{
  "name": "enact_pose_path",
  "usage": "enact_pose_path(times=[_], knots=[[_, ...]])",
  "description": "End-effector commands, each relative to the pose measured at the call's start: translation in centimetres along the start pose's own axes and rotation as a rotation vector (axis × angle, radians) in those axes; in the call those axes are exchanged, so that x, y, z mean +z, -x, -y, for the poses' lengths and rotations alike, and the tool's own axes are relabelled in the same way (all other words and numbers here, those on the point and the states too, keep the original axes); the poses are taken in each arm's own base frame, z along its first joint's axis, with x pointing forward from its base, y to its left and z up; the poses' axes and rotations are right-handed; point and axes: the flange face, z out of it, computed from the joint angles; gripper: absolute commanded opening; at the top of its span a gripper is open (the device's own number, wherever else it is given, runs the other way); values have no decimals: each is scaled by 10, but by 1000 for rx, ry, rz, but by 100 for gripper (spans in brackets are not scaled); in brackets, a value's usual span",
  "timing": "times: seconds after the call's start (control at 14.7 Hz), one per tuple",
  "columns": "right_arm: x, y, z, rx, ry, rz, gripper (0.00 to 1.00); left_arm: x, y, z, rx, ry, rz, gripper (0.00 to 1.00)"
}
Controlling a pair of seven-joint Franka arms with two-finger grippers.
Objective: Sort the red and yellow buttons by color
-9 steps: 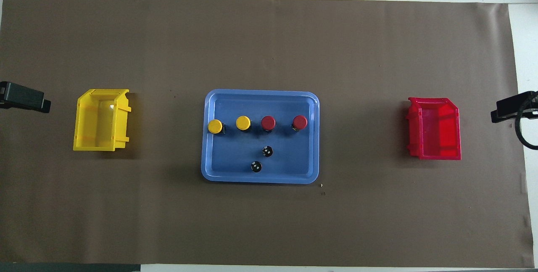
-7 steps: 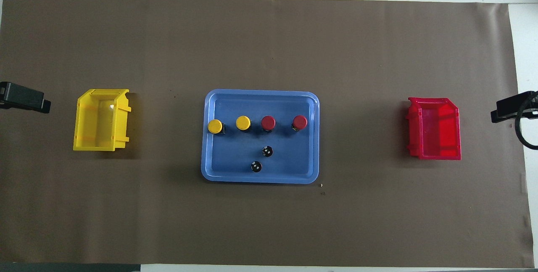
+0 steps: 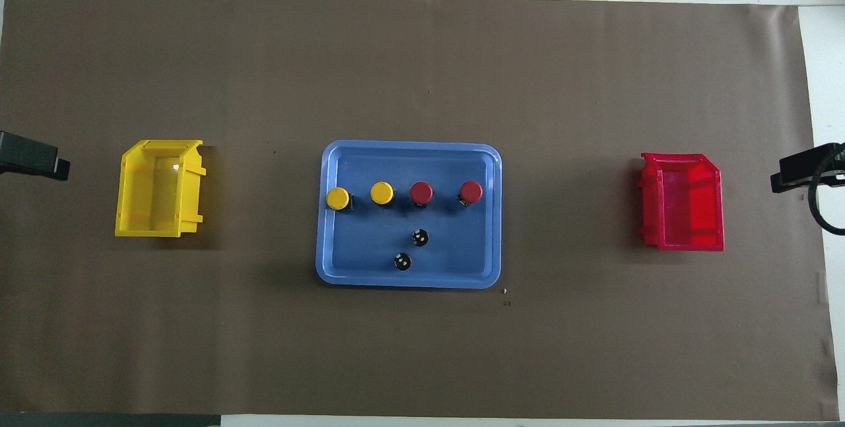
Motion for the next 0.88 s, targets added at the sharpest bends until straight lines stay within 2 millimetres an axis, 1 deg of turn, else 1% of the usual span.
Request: enact_pose_path(times=[0.0, 0.2, 0.27, 0.34, 0.41, 0.48, 0.54, 0.61, 0.68, 0.75, 0.82], knots=[[-3, 0, 2, -31, 29, 5, 100, 0, 11, 0, -12, -6, 7, 100], [-2, -3, 3, -41, 28, -4, 100, 0, 11, 2, -15, -6, 7, 100], [-3, -9, 4, -43, 30, -39, 100, 0, 11, 1, -13, -6, 7, 100], [-1, -16, 13, -59, 31, -53, 100, 0, 11, 0, -12, -6, 7, 100], [9, -26, 50, -96, 22, -49, 100, 0, 11, 0, -12, -6, 7, 100], [14, -32, 90, -80, 23, -85, 100, 1, 10, 2, -15, -6, 9, 100], [27, -41, 129, -69, 23, -97, 100, 1, 10, 2, -15, -6, 9, 100], [48, -51, 166, -61, 22, -86, 100, 0, 11, 2, -15, -6, 7, 100], [61, -61, 192, -43, 13, -98, 100, 0, 11, 1, -13, -6, 7, 100], [79, -71, 227, -35, -13, -125, 100, 0, 11, 2, -15, -6, 7, 100], [102, -74, 257, -34, -26, -145, 100, 0, 11, 1, -13, -6, 7, 100]])
